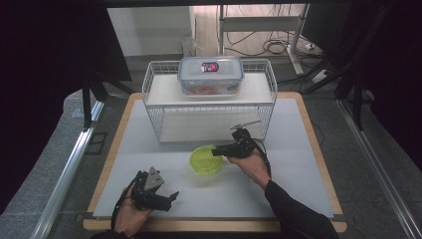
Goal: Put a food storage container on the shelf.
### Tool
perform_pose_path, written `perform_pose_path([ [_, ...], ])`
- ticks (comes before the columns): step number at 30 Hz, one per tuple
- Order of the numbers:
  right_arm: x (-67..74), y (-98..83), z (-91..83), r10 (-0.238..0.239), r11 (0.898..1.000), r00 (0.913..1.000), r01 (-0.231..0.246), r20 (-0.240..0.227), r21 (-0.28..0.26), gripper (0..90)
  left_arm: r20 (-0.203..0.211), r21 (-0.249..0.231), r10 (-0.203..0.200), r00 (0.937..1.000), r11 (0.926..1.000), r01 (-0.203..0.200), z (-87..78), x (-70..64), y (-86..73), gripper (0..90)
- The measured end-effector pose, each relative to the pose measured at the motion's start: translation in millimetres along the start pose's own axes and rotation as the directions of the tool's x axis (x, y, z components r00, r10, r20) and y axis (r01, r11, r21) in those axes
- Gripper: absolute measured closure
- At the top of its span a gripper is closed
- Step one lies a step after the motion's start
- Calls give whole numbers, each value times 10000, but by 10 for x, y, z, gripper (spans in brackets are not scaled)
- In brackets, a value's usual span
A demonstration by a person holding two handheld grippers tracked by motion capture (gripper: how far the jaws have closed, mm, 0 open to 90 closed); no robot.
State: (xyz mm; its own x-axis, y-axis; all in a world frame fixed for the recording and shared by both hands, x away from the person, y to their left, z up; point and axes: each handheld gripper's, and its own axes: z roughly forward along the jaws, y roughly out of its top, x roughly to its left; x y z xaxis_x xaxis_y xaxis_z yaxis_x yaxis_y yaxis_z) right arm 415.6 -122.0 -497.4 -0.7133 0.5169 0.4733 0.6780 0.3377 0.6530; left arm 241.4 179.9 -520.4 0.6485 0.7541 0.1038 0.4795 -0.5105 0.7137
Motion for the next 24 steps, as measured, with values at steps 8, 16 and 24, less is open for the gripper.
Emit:
perform_pose_path([
  [8, 29, -10, -24, 70, 9998, 9991, -62, -422, 193, 805, 17, 54, 110, 9999, 9999, -110, 11, -13, 3, 51],
  [16, 157, 1, -88, 150, 9999, 9947, -141, -1017, 97, 827, -4, 86, 154, 9999, 9998, -154, 21, -19, 1, 51],
  [24, 94, 26, -43, -509, 9977, 9982, 494, 324, 462, 783, -32, 235, 253, 9997, 9994, -253, 40, -25, 1, 51],
])
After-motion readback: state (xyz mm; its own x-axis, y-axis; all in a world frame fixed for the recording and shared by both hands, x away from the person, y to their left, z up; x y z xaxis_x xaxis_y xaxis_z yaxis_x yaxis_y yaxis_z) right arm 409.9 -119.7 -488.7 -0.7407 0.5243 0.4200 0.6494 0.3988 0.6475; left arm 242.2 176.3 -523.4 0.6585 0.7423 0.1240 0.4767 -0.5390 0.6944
